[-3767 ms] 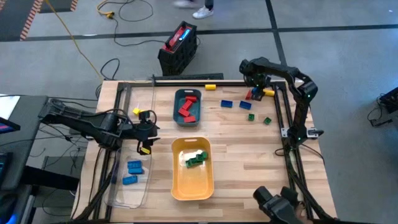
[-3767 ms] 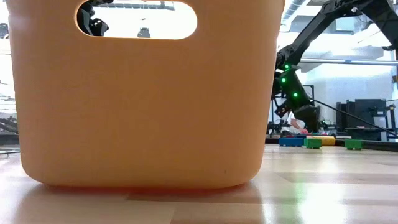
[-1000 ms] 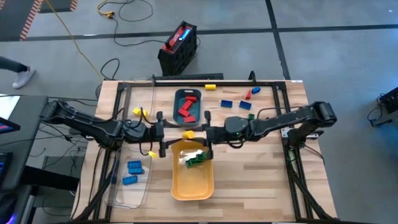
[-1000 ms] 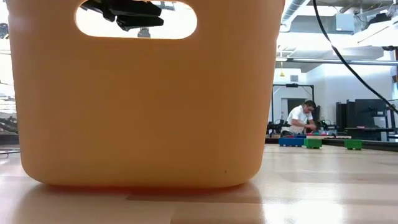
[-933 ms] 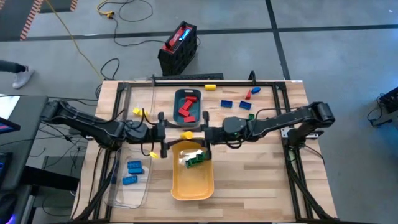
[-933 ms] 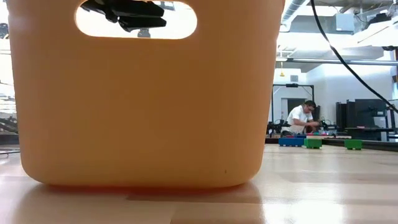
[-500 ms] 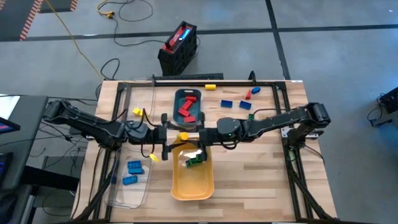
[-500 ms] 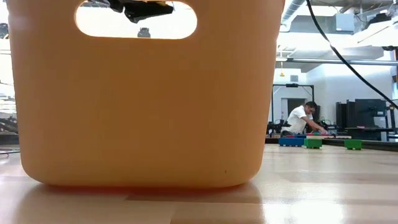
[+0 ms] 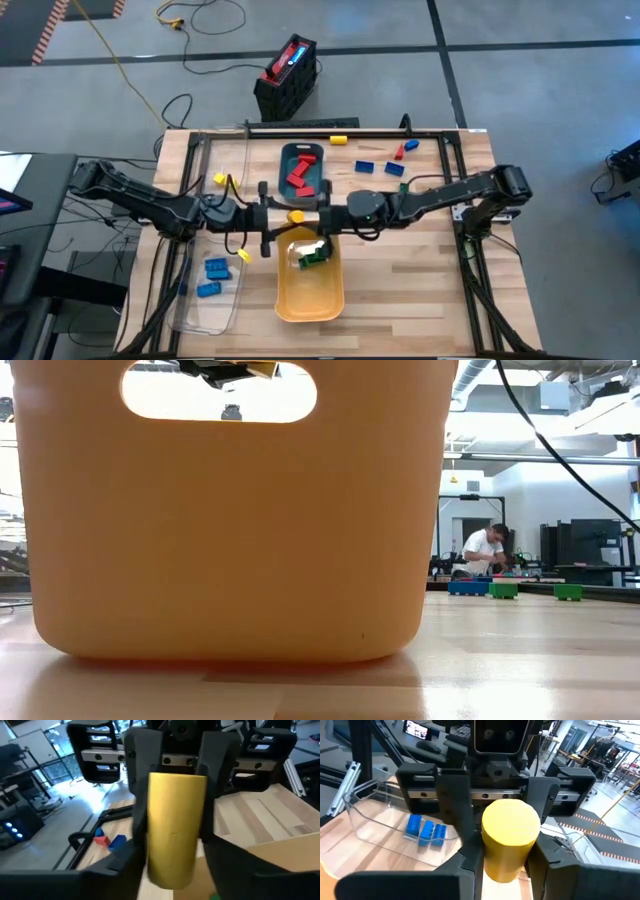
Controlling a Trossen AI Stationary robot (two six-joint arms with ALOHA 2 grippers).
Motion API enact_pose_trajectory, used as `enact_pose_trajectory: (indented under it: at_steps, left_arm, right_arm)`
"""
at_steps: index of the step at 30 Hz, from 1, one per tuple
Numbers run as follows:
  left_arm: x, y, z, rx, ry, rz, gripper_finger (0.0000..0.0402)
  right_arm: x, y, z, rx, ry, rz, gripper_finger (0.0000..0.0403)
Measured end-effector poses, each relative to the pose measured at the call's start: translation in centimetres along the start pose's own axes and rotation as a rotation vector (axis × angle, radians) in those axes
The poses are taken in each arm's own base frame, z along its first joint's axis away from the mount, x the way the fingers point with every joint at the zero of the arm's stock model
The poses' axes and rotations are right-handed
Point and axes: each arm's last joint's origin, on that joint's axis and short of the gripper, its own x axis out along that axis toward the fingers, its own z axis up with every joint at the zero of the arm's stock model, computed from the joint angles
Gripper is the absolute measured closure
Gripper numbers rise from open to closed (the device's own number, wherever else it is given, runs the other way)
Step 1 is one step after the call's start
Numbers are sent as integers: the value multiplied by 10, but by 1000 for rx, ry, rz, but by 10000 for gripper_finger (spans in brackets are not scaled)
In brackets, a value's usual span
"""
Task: Sort blocks
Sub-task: Put the circular yellow game piece into the top left transparent bin
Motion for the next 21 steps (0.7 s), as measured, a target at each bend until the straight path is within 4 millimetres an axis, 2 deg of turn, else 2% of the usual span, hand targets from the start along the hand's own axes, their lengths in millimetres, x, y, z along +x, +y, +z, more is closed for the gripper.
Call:
enact_pose_trajectory:
  at_steps: [3,4,9,13,18,21]
  left_arm:
    - [1,2,-1,9,6,5,275]
    - [1,3,-2,11,14,6,280]
    - [2,4,-4,12,29,-6,280]
    - [1,4,-5,-6,42,-4,280]
    - [-6,6,-8,-48,100,-10,280]
    - [-11,8,-12,-75,157,0,280]
  right_arm:
    - [0,0,-1,7,6,2,300]
    - [0,0,-1,8,6,2,299]
    - [0,2,0,7,6,7,278]
    - [-1,2,0,41,3,6,233]
    - [-12,-6,10,85,0,-1,165]
    - [-24,-11,17,83,18,-30,144]
